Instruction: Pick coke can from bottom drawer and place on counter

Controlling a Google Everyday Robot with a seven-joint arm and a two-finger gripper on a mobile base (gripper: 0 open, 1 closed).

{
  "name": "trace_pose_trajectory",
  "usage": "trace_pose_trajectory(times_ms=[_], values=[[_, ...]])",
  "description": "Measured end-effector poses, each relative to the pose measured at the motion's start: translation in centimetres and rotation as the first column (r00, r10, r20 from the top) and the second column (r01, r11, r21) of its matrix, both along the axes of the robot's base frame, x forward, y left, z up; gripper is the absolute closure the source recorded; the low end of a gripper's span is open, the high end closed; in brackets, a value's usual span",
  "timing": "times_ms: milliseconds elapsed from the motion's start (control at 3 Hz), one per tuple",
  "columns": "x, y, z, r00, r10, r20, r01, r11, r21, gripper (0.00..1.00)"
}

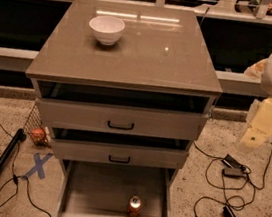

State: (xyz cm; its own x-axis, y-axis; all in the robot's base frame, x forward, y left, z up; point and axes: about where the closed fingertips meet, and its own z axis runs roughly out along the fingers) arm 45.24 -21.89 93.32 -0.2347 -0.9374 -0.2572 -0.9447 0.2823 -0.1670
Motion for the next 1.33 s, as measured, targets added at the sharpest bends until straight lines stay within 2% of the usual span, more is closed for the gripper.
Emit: trace_pose_trajectory(times_ms=[333,667,1000,1333], values=[[-1.9,2.0,-4.7,0.9992,0.041,-0.002,-0.04,0.989,0.142,0.0],[-3.6,0.4,-7.1,0.9995,-0.033,-0.002,0.032,0.982,0.188,0.0],[-3.6,0.7,-7.0,0.9999,-0.011,-0.01,0.013,0.98,0.198,0.0],[-4.1,2.1,-11.4,0.9984,0.034,-0.045,-0.019,0.954,0.3,0.0]])
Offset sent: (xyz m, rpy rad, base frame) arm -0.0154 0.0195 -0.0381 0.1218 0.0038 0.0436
